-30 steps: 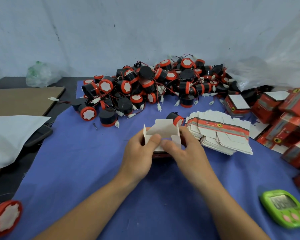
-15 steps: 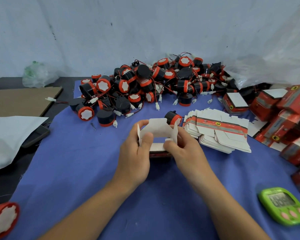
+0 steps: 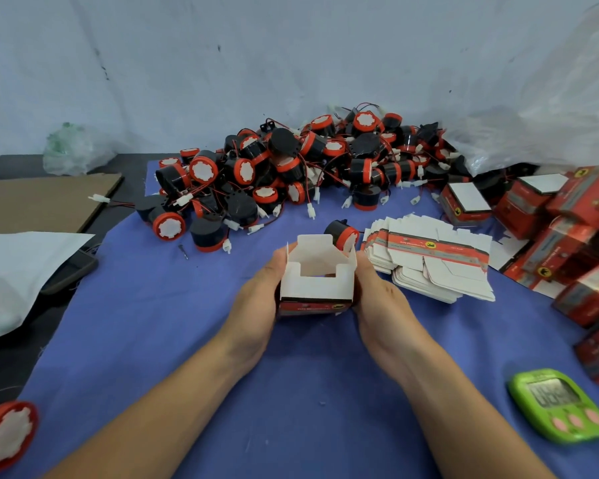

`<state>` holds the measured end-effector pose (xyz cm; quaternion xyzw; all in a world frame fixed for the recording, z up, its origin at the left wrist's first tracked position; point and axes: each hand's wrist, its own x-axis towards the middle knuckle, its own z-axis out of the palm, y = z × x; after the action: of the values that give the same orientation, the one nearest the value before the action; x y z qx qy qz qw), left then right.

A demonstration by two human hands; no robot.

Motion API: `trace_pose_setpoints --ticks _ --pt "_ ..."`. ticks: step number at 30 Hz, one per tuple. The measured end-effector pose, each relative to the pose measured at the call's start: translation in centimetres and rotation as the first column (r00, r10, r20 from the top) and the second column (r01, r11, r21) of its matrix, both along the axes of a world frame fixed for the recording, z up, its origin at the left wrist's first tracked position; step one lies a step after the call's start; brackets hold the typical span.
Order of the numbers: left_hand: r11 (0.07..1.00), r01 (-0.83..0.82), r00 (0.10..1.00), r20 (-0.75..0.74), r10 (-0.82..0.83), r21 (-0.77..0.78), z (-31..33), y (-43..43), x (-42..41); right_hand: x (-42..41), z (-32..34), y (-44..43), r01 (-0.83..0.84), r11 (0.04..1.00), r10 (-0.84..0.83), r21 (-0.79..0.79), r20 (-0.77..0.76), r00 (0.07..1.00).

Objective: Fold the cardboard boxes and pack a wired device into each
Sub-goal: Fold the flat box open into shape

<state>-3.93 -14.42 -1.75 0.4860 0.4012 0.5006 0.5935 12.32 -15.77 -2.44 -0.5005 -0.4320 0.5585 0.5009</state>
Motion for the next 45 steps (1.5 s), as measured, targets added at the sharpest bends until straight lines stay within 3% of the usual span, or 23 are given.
trace_pose_setpoints --ticks 8,12,17,24,27,31,34,36,39,42,45 --pt "0.986 -0.031 0.966 -0.247 0.072 0.165 -0.6 -0.5 0.0 -0.1 0.9 -0.8 0.06 0.998 -0.06 0.014 -0.001 0.998" --pt "0.943 -0.179 0.93 -0.264 0.254 0.279 -0.9 -0.2 -0.1 -0.1 0.6 -1.2 -0.025 1.0 0.024 0.014 0.059 0.998" --pt "0.913 -0.249 0.882 -0.315 0.351 0.323 -0.6 -0.6 0.0 0.5 0.2 -0.9 -0.211 0.973 0.217 0.087 -0.061 0.974" --pt "0.921 -0.219 0.906 -0.284 0.315 0.322 -0.8 -0.8 0.1 0.7 0.2 -0.9 -0.252 0.938 0.266 0.24 -0.029 0.964" --pt "0.943 -0.175 0.931 -0.263 0.252 0.284 -0.8 -0.9 0.0 0.1 0.4 -0.8 -0.186 0.953 0.167 0.239 0.098 0.981" --pt "0.971 -0.053 0.965 -0.236 0.11 0.234 -0.5 -0.8 -0.1 -0.4 0.7 -0.8 -0.023 0.979 -0.001 0.205 0.114 0.993" --pt "0.965 -0.002 0.951 -0.298 0.083 0.263 -0.2 -1.0 0.0 -0.3 0.8 -0.9 -0.001 0.979 -0.036 0.202 0.181 0.983" --pt "0.94 -0.02 0.913 -0.377 0.156 0.34 0.1 -1.2 0.0 0.0 0.9 -1.1 -0.116 0.976 0.076 0.184 0.209 0.975" --pt "0.918 -0.065 0.887 -0.4 0.233 0.391 0.2 -1.4 -0.2 1.1 0.8 -1.3 -0.371 0.913 0.379 0.167 -0.019 0.925" --pt "0.922 -0.062 0.899 -0.38 0.218 0.382 0.2 -1.7 0.1 2.0 1.3 -1.2 -0.382 0.917 0.399 0.115 -0.261 0.879" --pt "0.938 -0.104 0.932 -0.298 0.208 0.33 0.3 -1.6 0.4 2.0 1.1 -0.9 -0.365 0.923 0.384 0.122 -0.273 0.882"
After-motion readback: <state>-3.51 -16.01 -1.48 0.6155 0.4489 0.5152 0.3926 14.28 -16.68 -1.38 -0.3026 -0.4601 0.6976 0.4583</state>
